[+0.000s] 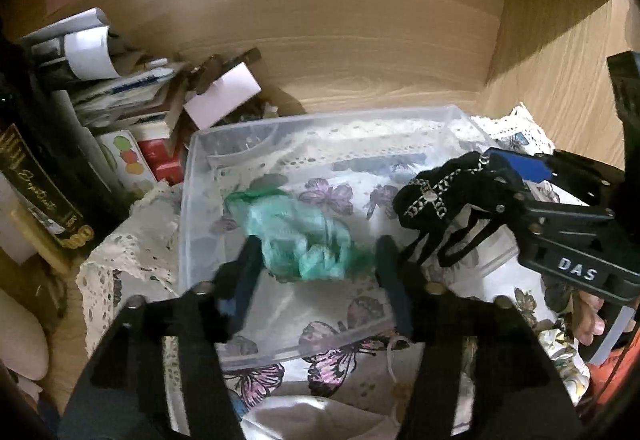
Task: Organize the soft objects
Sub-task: 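Carry both items into the clear plastic box and open both tools, then grasp the white cloth mask with the left tool while the right tool grasps the green-yellow sponge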
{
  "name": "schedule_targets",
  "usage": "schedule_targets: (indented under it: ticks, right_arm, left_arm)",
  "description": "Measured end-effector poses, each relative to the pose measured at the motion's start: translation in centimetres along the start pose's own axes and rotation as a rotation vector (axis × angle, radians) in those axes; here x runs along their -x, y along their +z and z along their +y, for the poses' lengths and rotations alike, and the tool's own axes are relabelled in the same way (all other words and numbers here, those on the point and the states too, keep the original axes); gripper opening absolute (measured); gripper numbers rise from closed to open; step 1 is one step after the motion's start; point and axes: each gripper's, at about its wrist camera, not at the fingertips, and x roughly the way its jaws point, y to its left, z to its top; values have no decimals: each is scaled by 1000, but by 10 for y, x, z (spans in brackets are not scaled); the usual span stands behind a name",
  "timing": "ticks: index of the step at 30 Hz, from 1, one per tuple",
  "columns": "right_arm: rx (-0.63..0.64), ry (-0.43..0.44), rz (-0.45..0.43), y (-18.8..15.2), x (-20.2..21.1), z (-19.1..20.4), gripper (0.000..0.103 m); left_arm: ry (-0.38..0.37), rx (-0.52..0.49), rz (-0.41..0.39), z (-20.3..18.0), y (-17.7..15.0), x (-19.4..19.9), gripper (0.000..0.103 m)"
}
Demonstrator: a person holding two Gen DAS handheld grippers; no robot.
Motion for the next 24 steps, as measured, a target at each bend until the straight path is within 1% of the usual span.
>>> schedule_targets:
  ticks: [3,5,9,11,13,15,17,21,24]
  right_arm:
    - [7,-12,-29,2,11,0,52]
    - [12,-23,-54,3,20,1,54]
    - [21,-26,-101,4,41,2,61]
    - [27,-22,-124,4,52,4,64]
    - [30,-14,-144,2,63,6,68]
    - [30,-3,-167,-2,74,7,76]
    - [31,10,-186,-8,86,9,79]
    - [37,24,-205,-22,100,14,81]
    - [37,49,-196,-32,106,16,83]
  left_arm:
    - [-2,4,-23,0,1,10,69]
    - [-4,10,-40,1,2,18,77]
    - [1,9,-89,2,4,40,86]
    - [6,7,-113,3,5,52,96]
    - [14,11,-134,4,4,63,101]
    - [20,14,-150,5,2,74,101]
    - [23,18,-158,6,-1,81,103]
    - [39,21,-171,7,-17,94,103]
    - [46,19,-166,8,-31,100,103]
